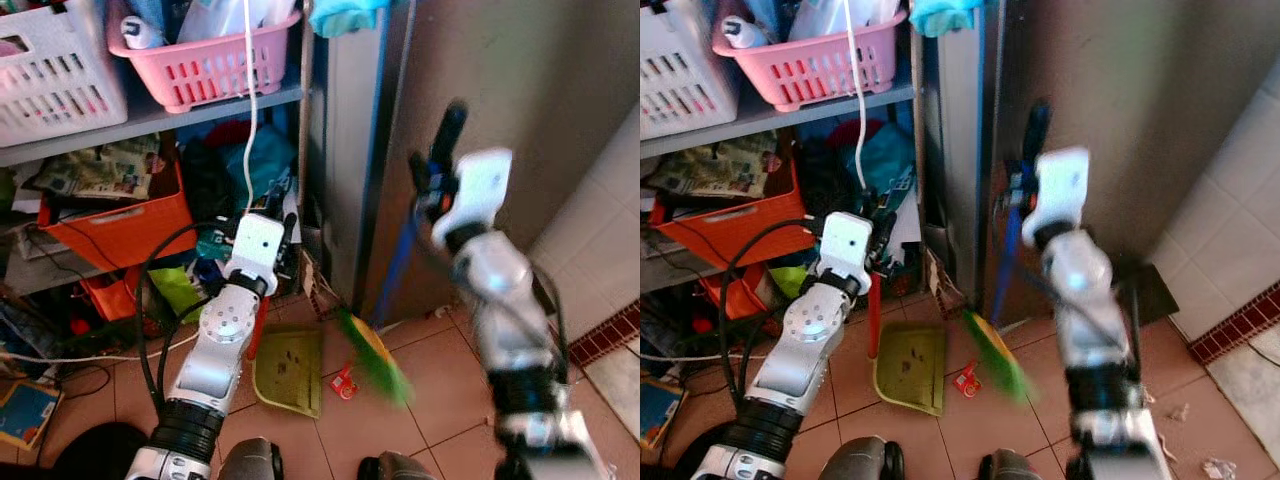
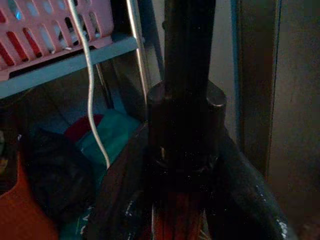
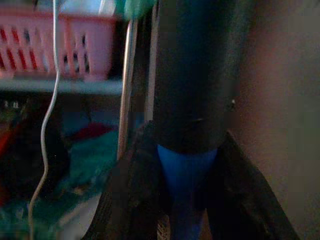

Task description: Sweep floor

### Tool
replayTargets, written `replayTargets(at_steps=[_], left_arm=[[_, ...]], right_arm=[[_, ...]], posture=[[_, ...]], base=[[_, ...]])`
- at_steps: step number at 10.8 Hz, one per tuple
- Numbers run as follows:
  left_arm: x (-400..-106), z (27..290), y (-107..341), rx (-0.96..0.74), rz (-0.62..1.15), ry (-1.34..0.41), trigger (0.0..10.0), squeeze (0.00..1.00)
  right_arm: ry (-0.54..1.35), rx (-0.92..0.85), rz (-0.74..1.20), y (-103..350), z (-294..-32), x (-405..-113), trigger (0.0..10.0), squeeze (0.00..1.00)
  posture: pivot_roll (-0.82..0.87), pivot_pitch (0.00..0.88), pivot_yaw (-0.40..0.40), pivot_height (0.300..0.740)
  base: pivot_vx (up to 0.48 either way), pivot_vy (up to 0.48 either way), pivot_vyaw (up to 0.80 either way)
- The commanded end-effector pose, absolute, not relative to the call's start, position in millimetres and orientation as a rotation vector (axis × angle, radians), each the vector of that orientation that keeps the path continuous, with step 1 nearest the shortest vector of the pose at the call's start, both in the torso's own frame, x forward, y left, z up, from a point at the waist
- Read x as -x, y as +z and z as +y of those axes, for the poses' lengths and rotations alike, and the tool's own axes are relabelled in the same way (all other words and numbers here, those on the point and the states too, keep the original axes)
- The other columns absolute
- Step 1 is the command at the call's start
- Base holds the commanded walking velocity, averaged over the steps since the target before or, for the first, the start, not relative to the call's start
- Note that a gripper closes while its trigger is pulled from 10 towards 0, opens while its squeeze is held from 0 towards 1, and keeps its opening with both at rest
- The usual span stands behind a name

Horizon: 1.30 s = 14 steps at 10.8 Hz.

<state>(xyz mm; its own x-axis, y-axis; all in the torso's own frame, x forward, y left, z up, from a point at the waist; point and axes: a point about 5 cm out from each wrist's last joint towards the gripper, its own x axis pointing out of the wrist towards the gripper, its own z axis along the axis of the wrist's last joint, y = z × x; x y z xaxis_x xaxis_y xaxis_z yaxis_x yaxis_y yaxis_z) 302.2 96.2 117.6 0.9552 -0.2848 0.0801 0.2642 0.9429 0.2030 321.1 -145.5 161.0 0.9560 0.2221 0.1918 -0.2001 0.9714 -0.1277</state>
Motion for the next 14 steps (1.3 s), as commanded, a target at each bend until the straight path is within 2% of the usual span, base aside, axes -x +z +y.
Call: replayTargets(at_steps=[1, 4, 7, 9, 10, 11, 14], left_arm=[[-306.9, 95.6, 124.5, -0.210, -0.138, -0.279, 10.0, 0.00], [-317.3, 75.8, 123.8, -0.211, -0.126, -0.313, 10.0, 0.00], [-318.0, 80.0, 104.3, -0.205, -0.037, -0.268, 10.0, 0.00], [-318.5, 80.1, 103.6, -0.201, -0.035, -0.262, 10.0, 0.00], [-318.9, 82.4, 101.8, -0.189, -0.026, -0.246, 10.0, 0.00], [-318.9, 82.5, 101.6, -0.187, -0.025, -0.244, 10.0, 0.00], [-319.3, 81.9, 100.6, -0.183, -0.023, -0.240, 10.0, 0.00]], right_arm=[[0.193, 0.156, -0.264, 168.4, -143.3, -318.3, 10.0, 0.00], [0.147, 0.205, -0.254, 156.7, -135.1, -309.3, 10.0, 0.00], [0.115, 0.209, -0.169, 143.6, -136.3, -311.4, 10.0, 0.00], [0.122, 0.070, 0.025, 122.4, -131.7, -313.3, 10.0, 0.00], [0.106, -0.128, 0.132, 117.6, -127.5, -314.2, 10.0, 0.00], [0.102, -0.162, 0.136, 120.0, -126.7, -315.1, 10.0, 0.00], [0.108, -0.452, 0.155, 139.3, -122.8, -319.2, 10.0, 0.00]], posture=[[-0.02, 0.025, 0.040, 0.740], [-0.04, 0.032, 0.062, 0.740], [-0.04, 0.037, 0.064, 0.740], [-0.04, 0.040, 0.064, 0.740], [-0.04, 0.042, 0.064, 0.740], [-0.04, 0.042, 0.064, 0.740], [-0.05, 0.045, 0.069, 0.740]], base=[[0.000, 0.000, 0.00], [0.000, 0.000, 0.00], [0.000, 0.000, 0.00], [0.000, 0.000, 0.00], [0.000, 0.000, 0.00], [0.000, 0.000, 0.00], [0.000, 0.000, 0.00]])
